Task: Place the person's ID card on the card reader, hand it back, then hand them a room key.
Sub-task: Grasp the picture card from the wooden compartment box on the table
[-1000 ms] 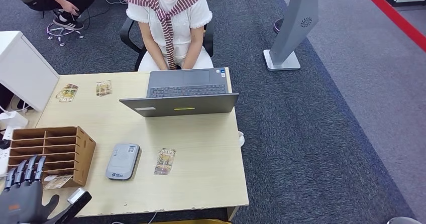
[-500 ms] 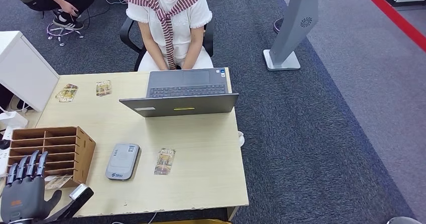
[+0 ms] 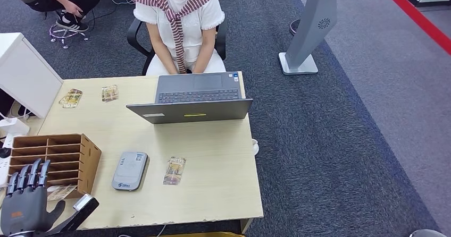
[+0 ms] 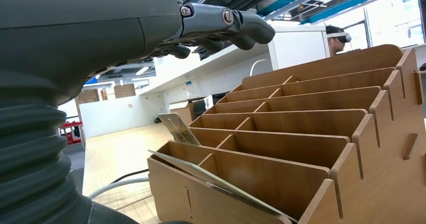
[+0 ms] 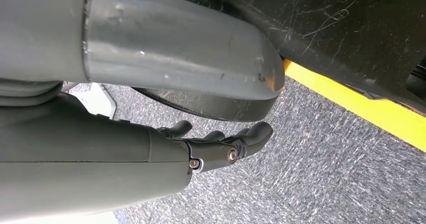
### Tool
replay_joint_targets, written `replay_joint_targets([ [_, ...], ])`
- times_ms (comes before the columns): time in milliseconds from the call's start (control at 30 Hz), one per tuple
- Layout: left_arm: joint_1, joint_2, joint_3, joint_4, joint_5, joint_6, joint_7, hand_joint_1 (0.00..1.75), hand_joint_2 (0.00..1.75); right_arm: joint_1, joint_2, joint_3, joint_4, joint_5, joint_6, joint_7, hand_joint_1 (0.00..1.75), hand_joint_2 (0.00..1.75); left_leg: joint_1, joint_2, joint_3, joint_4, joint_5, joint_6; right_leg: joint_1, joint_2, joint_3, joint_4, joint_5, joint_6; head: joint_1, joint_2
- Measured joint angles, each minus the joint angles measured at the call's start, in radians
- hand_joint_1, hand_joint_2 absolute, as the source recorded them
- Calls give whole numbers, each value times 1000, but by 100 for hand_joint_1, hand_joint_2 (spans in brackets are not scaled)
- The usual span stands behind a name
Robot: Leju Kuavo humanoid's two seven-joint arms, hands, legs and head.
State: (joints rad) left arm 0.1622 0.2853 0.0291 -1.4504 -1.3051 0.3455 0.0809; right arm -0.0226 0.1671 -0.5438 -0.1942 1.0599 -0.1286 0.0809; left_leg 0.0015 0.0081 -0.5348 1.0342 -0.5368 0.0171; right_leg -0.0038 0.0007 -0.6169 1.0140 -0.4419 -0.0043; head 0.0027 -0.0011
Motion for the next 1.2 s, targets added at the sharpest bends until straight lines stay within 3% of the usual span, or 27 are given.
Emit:
replay_joint_targets([
  [133, 0, 0, 0, 0, 3, 2, 0, 175, 175, 0, 0, 0, 0, 0, 0, 0, 0, 0, 0, 0, 0, 0, 0, 0, 0, 0, 0, 0, 0, 0, 0, 0],
  [1200, -8, 6, 0, 8, 80, -32, -33, 175, 175, -1, 0, -9, 0, 6, 3, -3, 0, 0, 0, 0, 0, 0, 0, 0, 0, 0, 0, 0, 0, 0, 0, 0],
])
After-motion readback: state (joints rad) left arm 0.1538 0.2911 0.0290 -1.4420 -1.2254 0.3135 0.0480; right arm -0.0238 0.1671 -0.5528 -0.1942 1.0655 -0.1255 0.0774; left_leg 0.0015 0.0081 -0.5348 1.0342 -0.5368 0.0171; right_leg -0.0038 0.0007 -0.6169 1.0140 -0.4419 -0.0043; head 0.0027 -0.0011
